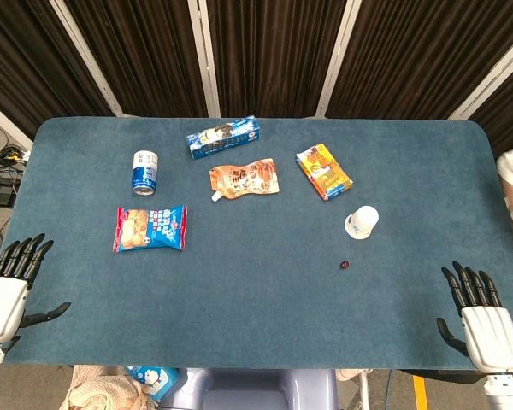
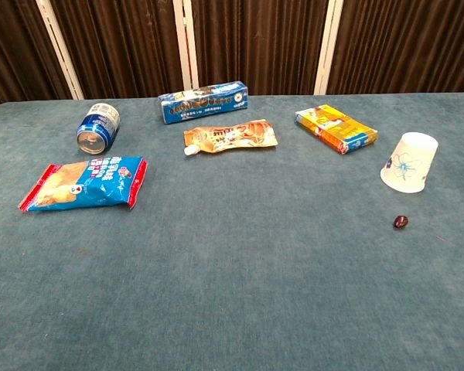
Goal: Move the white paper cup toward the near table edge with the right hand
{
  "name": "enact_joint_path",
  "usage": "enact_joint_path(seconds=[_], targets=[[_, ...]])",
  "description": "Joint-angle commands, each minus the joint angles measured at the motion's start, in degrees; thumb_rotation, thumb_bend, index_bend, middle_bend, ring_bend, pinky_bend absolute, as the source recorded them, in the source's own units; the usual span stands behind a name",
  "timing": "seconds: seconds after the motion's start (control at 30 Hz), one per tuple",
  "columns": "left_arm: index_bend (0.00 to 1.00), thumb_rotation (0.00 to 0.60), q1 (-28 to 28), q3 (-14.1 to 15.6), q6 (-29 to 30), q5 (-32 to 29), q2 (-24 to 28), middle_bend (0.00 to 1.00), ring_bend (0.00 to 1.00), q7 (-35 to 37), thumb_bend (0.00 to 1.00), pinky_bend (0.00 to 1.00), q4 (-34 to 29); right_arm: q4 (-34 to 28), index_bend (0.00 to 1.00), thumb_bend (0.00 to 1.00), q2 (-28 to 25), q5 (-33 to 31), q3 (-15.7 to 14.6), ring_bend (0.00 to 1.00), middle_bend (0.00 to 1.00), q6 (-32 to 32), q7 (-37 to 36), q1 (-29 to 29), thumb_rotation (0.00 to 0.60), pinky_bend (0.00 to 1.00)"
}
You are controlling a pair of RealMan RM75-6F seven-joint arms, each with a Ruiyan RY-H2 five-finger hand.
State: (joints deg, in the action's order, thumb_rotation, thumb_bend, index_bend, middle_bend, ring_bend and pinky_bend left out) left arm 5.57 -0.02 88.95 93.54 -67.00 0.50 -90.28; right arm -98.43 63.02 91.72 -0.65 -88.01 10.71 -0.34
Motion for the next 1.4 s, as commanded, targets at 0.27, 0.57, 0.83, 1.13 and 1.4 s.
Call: enact_joint_path(seconds=[0.27, 0.57, 0.83, 1.13, 1.4], targets=[[0.0, 0.6, -0.1, 0.1, 0.2, 0.2, 0.0, 0.0, 0.0, 0.0, 0.0, 0.0, -0.1, -0.8, 0.0, 0.37, 0.1, -0.1, 0.3, 0.0, 0.0, 0.7, -0.7, 0.5, 0.6, 0.03], [0.0, 0.6, 0.2, 0.0, -0.7, -0.4, 0.2, 0.0, 0.0, 0.9, 0.0, 0.0, -0.2, -6.7, 0.0, 0.37, -0.4, -4.2, 2.8, 0.0, 0.0, 7.8, 4.0, 5.1, 0.6, 0.06], [0.0, 0.6, 0.4, 0.2, -1.2, -0.4, 0.6, 0.0, 0.0, 1.4, 0.0, 0.0, -0.5, -8.8, 0.0, 0.37, 4.0, -14.4, 9.2, 0.03, 0.0, 16.8, 13.8, 13.5, 0.6, 0.11], [0.0, 0.6, 0.9, 0.3, -2.6, -1.0, 1.0, 0.0, 0.0, 1.7, 0.0, 0.0, -1.1, -5.5, 0.0, 0.37, 9.0, -28.7, 15.4, 0.03, 0.0, 23.1, 23.5, 22.7, 0.6, 0.11], [0.0, 0.6, 1.4, 0.0, -4.4, -2.7, 1.9, 0.0, 0.0, 3.5, 0.0, 0.0, -2.0, -1.1, 0.0, 0.37, 11.9, -42.9, 19.3, 0.03, 0.0, 26.3, 29.7, 30.1, 0.6, 0.11]])
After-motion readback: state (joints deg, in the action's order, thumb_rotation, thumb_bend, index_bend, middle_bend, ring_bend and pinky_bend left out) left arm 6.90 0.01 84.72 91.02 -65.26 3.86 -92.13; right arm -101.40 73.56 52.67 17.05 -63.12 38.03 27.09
